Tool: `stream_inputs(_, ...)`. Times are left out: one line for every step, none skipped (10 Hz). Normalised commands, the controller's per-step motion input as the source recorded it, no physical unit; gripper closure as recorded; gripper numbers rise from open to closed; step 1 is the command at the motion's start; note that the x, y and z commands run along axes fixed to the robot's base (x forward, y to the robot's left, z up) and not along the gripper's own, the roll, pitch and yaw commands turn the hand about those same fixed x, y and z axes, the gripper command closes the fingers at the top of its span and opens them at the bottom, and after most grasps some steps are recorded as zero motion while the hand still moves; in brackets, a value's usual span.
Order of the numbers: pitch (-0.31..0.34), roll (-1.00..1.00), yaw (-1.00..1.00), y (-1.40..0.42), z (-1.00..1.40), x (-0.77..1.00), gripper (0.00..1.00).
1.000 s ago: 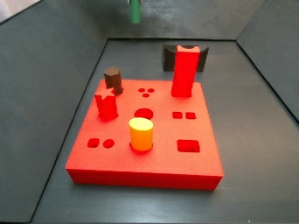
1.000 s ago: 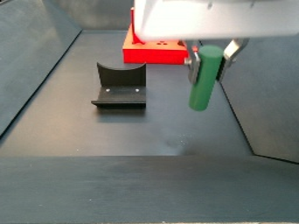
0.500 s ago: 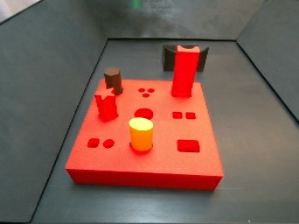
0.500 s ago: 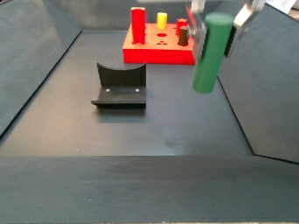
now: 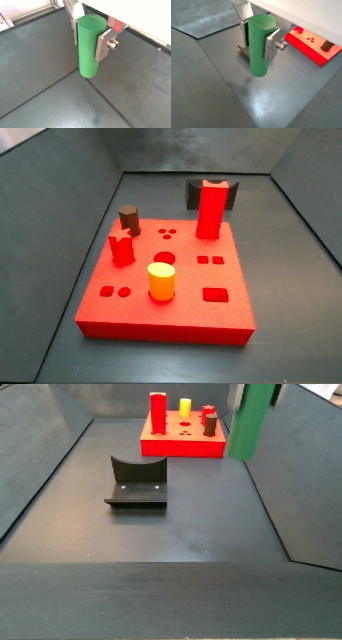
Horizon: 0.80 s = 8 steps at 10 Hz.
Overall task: Pick up the round object. Move up. Move to above the board. Insert the round object.
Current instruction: Move to above the board.
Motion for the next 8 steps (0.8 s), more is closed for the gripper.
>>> stream_inputs(0.101, 0.05, 0.02, 0.00, 0.19, 0.00, 1.00)
stream_inputs(0.201, 0.25, -0.59, -1.00, 0.13, 0.10, 1.00)
stream_inputs(0.177, 0.25, -0.53, -1.00, 0.13, 0.10, 1.00)
stream_inputs(0.134, 0.25, -0.41, -1.00, 0.13, 0.09, 1.00)
stream_inputs(0.018, 0.09, -0.17, -1.00, 0.13, 0.09, 1.00)
stream_inputs(0.017, 0.06, -0.10, -1.00, 0.13, 0.09, 1.00)
stream_inputs(0.027, 0.06, -0.05, -1.00, 0.13, 0.09, 1.00)
stream_inputs(0.023, 0.04, -0.02, -1.00, 0.13, 0.09, 1.00)
